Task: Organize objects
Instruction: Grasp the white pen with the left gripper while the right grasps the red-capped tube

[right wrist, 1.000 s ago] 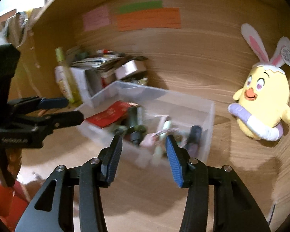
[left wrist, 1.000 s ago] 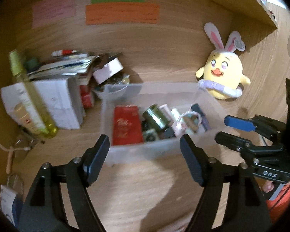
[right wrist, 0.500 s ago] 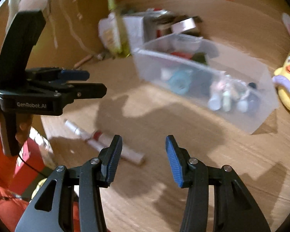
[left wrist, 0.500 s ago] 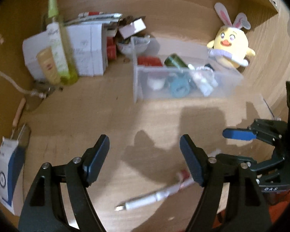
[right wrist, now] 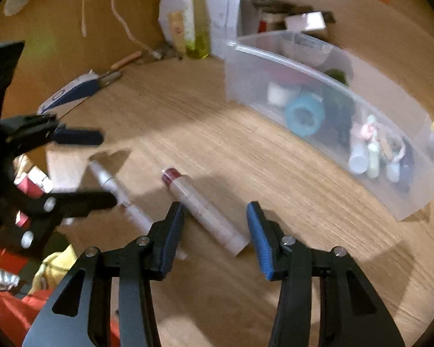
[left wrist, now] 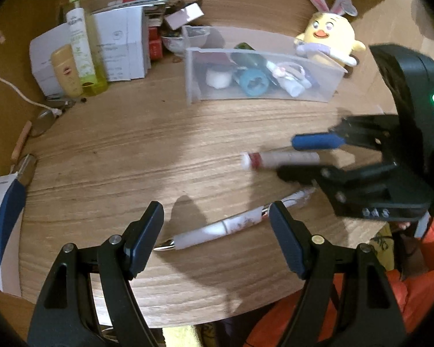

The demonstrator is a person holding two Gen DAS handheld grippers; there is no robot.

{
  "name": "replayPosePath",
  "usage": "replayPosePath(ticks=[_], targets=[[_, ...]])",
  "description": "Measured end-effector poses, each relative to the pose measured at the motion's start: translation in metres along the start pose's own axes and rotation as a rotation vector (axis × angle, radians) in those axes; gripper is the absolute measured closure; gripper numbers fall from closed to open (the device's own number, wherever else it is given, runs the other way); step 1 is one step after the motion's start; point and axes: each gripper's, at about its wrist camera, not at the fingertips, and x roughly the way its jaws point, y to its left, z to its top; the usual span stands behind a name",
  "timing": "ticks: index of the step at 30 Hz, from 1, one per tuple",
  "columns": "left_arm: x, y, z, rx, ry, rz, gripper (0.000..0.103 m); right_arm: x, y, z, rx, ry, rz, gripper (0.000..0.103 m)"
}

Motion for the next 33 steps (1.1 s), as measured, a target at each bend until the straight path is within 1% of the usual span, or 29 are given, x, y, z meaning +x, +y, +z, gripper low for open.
replayPosePath(ticks=[1,2,3,6,8,9,10,11,13,15,16,19,21,23,27,28,32,33], targets=[[0.002,-0.003,-0.001,0.013,0.003,-0.004,0.028,-0.001,0.0,0.0,-0.001,-0.002,-0.006,0.073],[0.004,-0.005,-0.001,0.024,0.007,-0.004,0.028,-0.001,-0.001,0.0,0.003,-0.001,-0.006,0.076],[0.007,-0.006,-0.001,0.037,0.012,-0.004,0.028,-0.001,-0.002,-0.001,0.009,-0.002,-0.006,0.081],[0.012,-0.009,0.0,0.048,0.008,-0.015,0.028,-0.003,-0.006,-0.003,0.028,-0.006,-0.014,0.089],[0.013,-0.008,0.001,0.032,0.01,-0.033,0.034,-0.005,-0.011,-0.005,0.055,-0.008,-0.018,0.089],[0.014,-0.006,0.002,0.019,0.009,-0.047,0.039,-0.006,-0.014,-0.007,0.067,-0.01,-0.02,0.089],[0.013,-0.005,0.003,0.008,0.005,-0.036,0.046,-0.008,-0.017,-0.009,0.08,-0.012,-0.023,0.089],[0.013,-0.003,0.004,-0.002,0.006,-0.037,0.05,-0.01,-0.02,-0.011,0.096,-0.015,-0.03,0.089],[0.014,-0.002,0.007,-0.03,0.015,-0.043,0.066,-0.015,-0.027,-0.017,0.122,-0.017,-0.045,0.089],[0.014,0.0,0.01,-0.056,0.022,-0.022,0.075,-0.021,-0.035,-0.025,0.153,-0.019,-0.056,0.089],[0.014,0.0,0.012,-0.059,0.029,-0.02,0.077,-0.023,-0.038,-0.028,0.165,-0.02,-0.059,0.089],[0.013,-0.003,0.015,-0.056,0.039,-0.019,0.077,-0.031,-0.046,-0.037,0.192,-0.02,-0.066,0.089],[0.012,-0.003,0.016,-0.054,0.038,-0.033,0.076,-0.033,-0.047,-0.04,0.192,-0.016,-0.068,0.089],[0.011,-0.006,0.017,-0.039,0.039,-0.037,0.074,-0.034,-0.045,-0.041,0.187,-0.016,-0.075,0.089],[0.018,-0.01,0.015,-0.002,0.067,-0.02,0.058,-0.031,-0.044,-0.04,0.178,-0.022,-0.066,0.089],[0.02,-0.011,0.015,0.01,0.068,-0.009,0.057,-0.03,-0.044,-0.038,0.177,-0.023,-0.062,0.089],[0.025,-0.018,0.017,0.061,0.05,0.033,0.058,-0.025,-0.043,-0.033,0.169,-0.027,-0.06,0.088],[0.026,-0.018,0.017,0.067,0.042,0.031,0.068,-0.023,-0.042,-0.032,0.167,-0.03,-0.06,0.088]])
